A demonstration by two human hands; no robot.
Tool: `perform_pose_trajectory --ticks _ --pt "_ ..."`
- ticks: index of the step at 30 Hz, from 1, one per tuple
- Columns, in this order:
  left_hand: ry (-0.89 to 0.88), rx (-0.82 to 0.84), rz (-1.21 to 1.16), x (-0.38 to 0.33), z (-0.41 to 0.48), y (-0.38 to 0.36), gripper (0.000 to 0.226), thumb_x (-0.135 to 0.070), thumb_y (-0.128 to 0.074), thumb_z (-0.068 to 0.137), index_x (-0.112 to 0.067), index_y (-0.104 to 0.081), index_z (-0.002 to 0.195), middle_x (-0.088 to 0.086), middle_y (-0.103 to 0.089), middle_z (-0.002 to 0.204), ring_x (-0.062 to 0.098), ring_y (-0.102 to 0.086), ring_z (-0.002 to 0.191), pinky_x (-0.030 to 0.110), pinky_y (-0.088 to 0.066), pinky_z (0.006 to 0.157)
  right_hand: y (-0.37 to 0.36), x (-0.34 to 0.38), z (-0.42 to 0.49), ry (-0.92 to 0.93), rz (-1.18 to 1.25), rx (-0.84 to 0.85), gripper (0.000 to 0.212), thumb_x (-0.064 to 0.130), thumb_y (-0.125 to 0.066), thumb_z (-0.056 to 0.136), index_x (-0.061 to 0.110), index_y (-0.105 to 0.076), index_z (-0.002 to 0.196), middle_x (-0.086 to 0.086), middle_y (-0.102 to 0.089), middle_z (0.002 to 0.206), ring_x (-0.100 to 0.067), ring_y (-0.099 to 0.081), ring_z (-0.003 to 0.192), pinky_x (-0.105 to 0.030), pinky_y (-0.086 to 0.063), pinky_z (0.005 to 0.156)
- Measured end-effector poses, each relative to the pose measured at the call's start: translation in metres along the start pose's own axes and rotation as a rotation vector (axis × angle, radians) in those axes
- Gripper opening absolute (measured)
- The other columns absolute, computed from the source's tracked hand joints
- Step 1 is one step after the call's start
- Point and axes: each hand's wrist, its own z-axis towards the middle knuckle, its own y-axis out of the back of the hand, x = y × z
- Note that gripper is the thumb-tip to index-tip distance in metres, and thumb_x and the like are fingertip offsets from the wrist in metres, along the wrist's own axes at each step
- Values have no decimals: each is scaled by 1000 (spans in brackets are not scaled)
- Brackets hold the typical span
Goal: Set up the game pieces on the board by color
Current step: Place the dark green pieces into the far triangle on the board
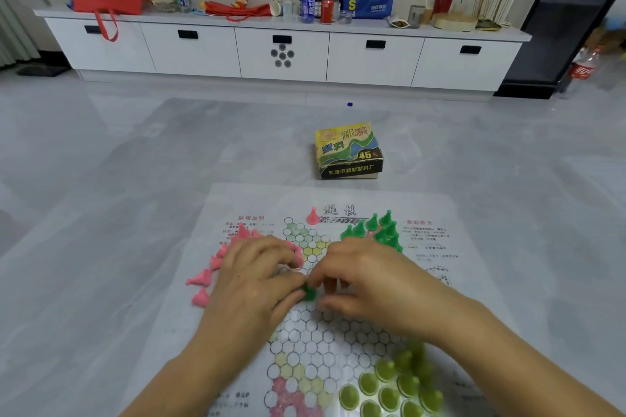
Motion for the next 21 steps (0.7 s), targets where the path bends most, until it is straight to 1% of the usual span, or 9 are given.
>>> perform_pose_trajectory --ticks 2,3,5,8,12,14,17,19,21 --pt "-21 5 6 -3 1 0 34 -43 -45 86 -24 -72 77 -7 -67 89 10 -47 103 34 -33 91 -4 0 0 3 -1 -5 17 33 -60 84 23 -64 96 5 -60 93 -6 -45 86 -31 -44 83" --pt "-27 8 5 -4 0 0 34 -42 -46 85 -23 -72 76 -7 -67 89 10 -47 103 34 -33 91 -4 0 0 1 4 -15 16 33 -60 83 22 -64 94 5 -60 92 -4 -44 84 -31 -44 81" --pt "-41 11 -5 -6 0 -1 35 -43 -45 87 -24 -72 76 -8 -67 88 11 -47 102 34 -34 90 -4 1 1 -13 12 -44 18 36 -59 83 21 -61 93 7 -60 92 -4 -43 82 -27 -43 78" --pt "-53 8 -3 -7 0 -2 39 -46 -41 90 -25 -71 77 -9 -67 90 11 -47 103 33 -33 91 -5 1 2 -14 9 -73 18 34 -60 84 20 -59 96 6 -62 93 -8 -48 84 -26 -41 76" --pt "-66 18 44 -8 1 -3 27 -40 -49 82 -24 -71 77 -9 -68 92 11 -47 104 34 -33 91 -7 -3 1 -8 10 -105 11 28 -60 84 21 -63 92 6 -64 90 -10 -52 86 -26 -42 76" --pt "-61 5 47 -8 1 -3 26 -39 -50 81 -24 -71 80 -9 -67 91 11 -47 103 33 -32 90 -6 -6 0 -13 13 -112 11 28 -60 84 21 -64 92 6 -63 90 -10 -52 87 -28 -44 77" --pt "-37 -8 29 -7 2 -2 27 -39 -49 82 -24 -71 80 -9 -67 89 11 -47 102 32 -32 89 -6 -7 1 -16 -4 -92 14 31 -60 84 22 -64 94 6 -62 93 -11 -51 91 -26 -42 79" --pt "-15 -1 29 -7 1 -2 27 -40 -49 82 -25 -72 80 -9 -67 90 10 -47 102 32 -32 90 -4 -6 1 -13 -9 -93 13 29 -60 84 21 -65 93 7 -61 92 -9 -50 89 -24 -41 79" --pt "21 -1 20 -7 1 -1 26 -40 -51 81 -25 -71 81 -10 -67 91 9 -47 102 31 -32 91 6 -12 -1 -48 -6 -122 10 28 -60 84 21 -65 90 10 -59 86 -4 -48 82 -20 -40 78"
